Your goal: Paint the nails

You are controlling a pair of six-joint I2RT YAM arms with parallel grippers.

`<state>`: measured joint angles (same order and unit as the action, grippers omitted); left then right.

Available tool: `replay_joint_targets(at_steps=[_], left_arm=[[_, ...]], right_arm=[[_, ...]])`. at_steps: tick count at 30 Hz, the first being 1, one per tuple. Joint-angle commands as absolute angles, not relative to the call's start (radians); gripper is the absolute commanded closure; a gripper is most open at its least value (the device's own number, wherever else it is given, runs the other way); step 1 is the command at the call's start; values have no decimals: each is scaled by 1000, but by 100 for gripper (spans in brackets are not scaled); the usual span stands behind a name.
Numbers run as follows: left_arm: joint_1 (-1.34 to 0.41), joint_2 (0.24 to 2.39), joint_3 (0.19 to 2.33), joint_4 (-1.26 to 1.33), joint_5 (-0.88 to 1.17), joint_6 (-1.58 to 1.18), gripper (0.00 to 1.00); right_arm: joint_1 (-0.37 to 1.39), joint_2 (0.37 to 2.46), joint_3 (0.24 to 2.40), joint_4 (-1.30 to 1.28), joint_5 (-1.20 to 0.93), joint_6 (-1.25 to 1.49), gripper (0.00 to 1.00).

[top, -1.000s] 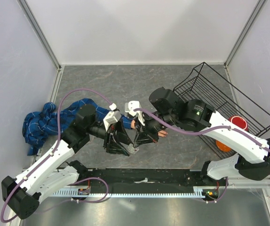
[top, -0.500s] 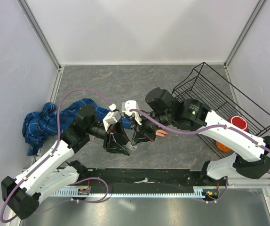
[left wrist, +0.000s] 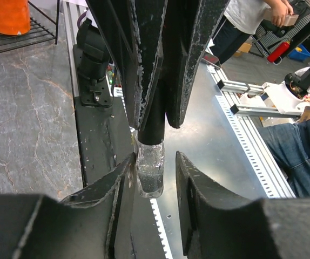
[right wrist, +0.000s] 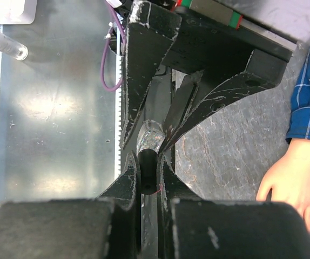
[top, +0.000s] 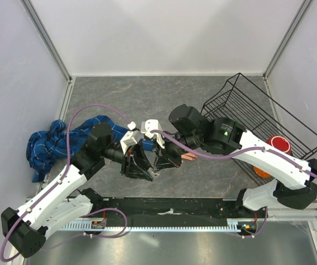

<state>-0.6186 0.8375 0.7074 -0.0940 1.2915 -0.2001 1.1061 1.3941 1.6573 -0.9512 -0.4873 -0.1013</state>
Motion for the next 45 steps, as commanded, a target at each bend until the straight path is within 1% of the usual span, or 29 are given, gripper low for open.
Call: replay_joint_targets(at_steps=[1, 5, 6, 8, 9, 12, 13, 14, 15, 16, 17, 18, 19, 20, 21, 22, 24, 25, 28, 30, 32, 34, 38, 45], left_arm=[[-623, 816, 715, -54, 1307, -169, 66], [-623, 813, 722, -58, 1287, -166, 73], [-623, 813, 730, -73, 1260, -160, 83], [-623, 808, 735, -87, 1233, -144, 89], [-623, 805, 742, -104, 1201, -132, 98], [-623, 796, 745, -124, 1149, -118, 98], [-623, 787, 749, -129, 1128, -121, 98], [-623, 782, 750, -129, 1076, -124, 98], [-623, 776, 756, -129, 1040, -130, 98], [-623, 764, 759, -133, 996, -132, 98], [-623, 756, 764, -140, 903, -130, 98], [-623, 752, 773, -149, 858, -118, 98], [-623, 747, 776, -158, 816, -114, 98], [-623, 735, 779, -160, 728, -109, 98], [-623, 732, 781, -160, 682, -104, 98], [-623, 729, 784, -167, 591, -101, 98], [-623, 733, 799, -186, 519, -89, 98], [-623, 735, 802, -193, 461, -87, 98], [-623, 723, 787, -192, 391, -81, 98], [-623, 709, 767, -193, 367, -87, 98], [-623, 695, 750, -192, 347, -94, 98], [-623, 673, 741, -192, 336, -98, 98], [-623, 643, 723, -192, 325, -94, 98], [-621, 647, 727, -209, 319, -83, 98]], right_arm=[[1112, 1408, 1697, -905, -457, -100, 100], [1120, 1416, 1698, -899, -428, -89, 100], [1121, 1416, 1697, -896, -416, -84, 100], [1124, 1410, 1692, -887, -390, -61, 100], [1126, 1407, 1687, -874, -356, -54, 100], [1126, 1388, 1674, -835, -272, -2, 100], [1124, 1381, 1672, -825, -224, 35, 97], [1127, 1376, 1667, -819, -175, 96, 80], [1126, 1371, 1664, -816, -66, 132, 70], [1126, 1361, 1663, -818, -8, 170, 63], [1126, 1352, 1649, -815, 53, 275, 51], [1126, 1339, 1635, -813, 127, 332, 47], [1126, 1307, 1620, -810, 246, 406, 38], [1126, 1293, 1582, -801, 303, 467, 37], [1126, 1267, 1568, -798, 342, 568, 37], [1126, 1259, 1554, -787, 347, 595, 36], [1126, 1252, 1554, -764, 363, 667, 35], [1127, 1253, 1551, -759, 394, 678, 35], [1132, 1275, 1554, -733, 445, 701, 35], [1138, 1295, 1548, -678, 451, 710, 35], [1157, 1315, 1546, -632, 478, 709, 38], [1177, 1353, 1555, -615, 508, 704, 42], [1196, 1407, 1572, -585, 537, 690, 43], [1242, 1477, 1595, -558, 586, 663, 50]])
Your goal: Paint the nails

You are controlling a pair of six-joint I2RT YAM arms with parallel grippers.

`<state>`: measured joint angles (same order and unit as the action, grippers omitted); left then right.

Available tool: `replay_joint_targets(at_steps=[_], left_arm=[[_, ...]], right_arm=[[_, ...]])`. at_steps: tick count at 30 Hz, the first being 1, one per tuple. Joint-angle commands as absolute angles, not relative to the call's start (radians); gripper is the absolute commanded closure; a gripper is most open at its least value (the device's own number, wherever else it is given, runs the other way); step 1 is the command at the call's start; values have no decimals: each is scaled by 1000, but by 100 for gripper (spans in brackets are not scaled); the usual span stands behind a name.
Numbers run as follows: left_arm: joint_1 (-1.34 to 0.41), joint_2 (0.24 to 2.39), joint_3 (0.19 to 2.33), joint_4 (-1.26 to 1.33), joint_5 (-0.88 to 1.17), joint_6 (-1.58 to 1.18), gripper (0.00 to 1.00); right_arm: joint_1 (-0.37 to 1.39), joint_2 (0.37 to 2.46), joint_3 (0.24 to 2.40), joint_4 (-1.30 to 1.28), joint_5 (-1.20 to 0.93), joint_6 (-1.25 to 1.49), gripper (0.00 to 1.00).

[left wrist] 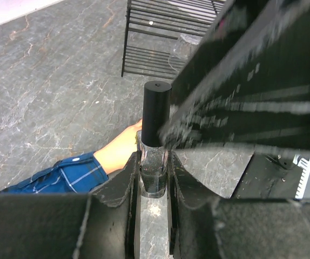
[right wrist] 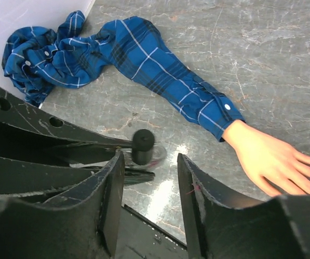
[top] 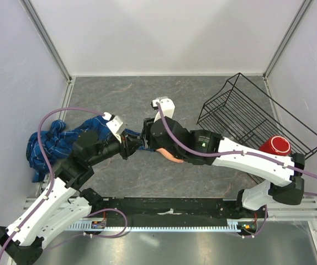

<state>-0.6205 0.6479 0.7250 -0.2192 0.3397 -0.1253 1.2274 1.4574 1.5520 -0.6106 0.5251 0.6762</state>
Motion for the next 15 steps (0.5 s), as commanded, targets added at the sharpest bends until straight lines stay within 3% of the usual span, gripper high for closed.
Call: replay_joint_targets(at_steps=[1, 6, 12, 15], left_arm=[[-621, 647, 727, -209, 324, -81, 98], [-621, 643, 724, -213, 334, -87, 98], [-621, 634, 716, -204, 368, -94, 98], [-621, 626, 713, -195, 385, -95, 98]], right_arm=[[1243, 1482, 1597, -558, 591, 660, 51], [1246, 1497, 1598, -548, 615, 644, 58], [1247, 1503, 1579, -515, 612, 637, 59], [1244, 1499, 1566, -499, 591, 634, 67]])
